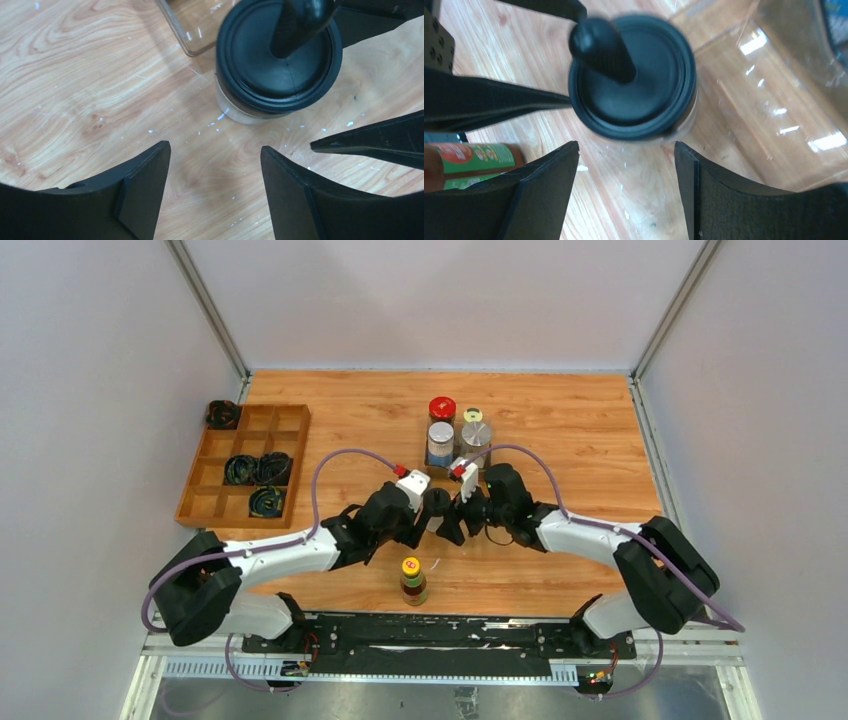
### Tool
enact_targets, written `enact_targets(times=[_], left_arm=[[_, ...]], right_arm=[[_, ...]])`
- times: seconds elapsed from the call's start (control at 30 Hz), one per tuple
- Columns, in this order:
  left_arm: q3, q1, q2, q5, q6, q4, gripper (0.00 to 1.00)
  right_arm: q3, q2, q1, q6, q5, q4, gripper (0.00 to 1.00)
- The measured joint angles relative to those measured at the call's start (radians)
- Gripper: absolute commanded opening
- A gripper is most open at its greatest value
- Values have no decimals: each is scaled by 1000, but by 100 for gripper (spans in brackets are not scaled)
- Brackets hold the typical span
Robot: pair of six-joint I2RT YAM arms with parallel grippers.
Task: Organize the condiment bottles
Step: Pick up the bottle from the center of the board.
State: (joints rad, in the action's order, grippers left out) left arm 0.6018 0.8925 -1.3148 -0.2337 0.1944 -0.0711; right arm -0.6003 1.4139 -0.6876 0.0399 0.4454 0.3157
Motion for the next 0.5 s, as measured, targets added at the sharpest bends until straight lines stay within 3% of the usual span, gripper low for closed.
enact_targets(times=[0.27, 0.5], left_arm=[[-1, 0, 47, -48, 8, 3, 73], [-2, 0, 33, -59, 5, 8, 67]], right_arm=[[-116, 43, 0, -10, -1, -4, 69], [-143, 89, 0, -12, 9, -16, 73]])
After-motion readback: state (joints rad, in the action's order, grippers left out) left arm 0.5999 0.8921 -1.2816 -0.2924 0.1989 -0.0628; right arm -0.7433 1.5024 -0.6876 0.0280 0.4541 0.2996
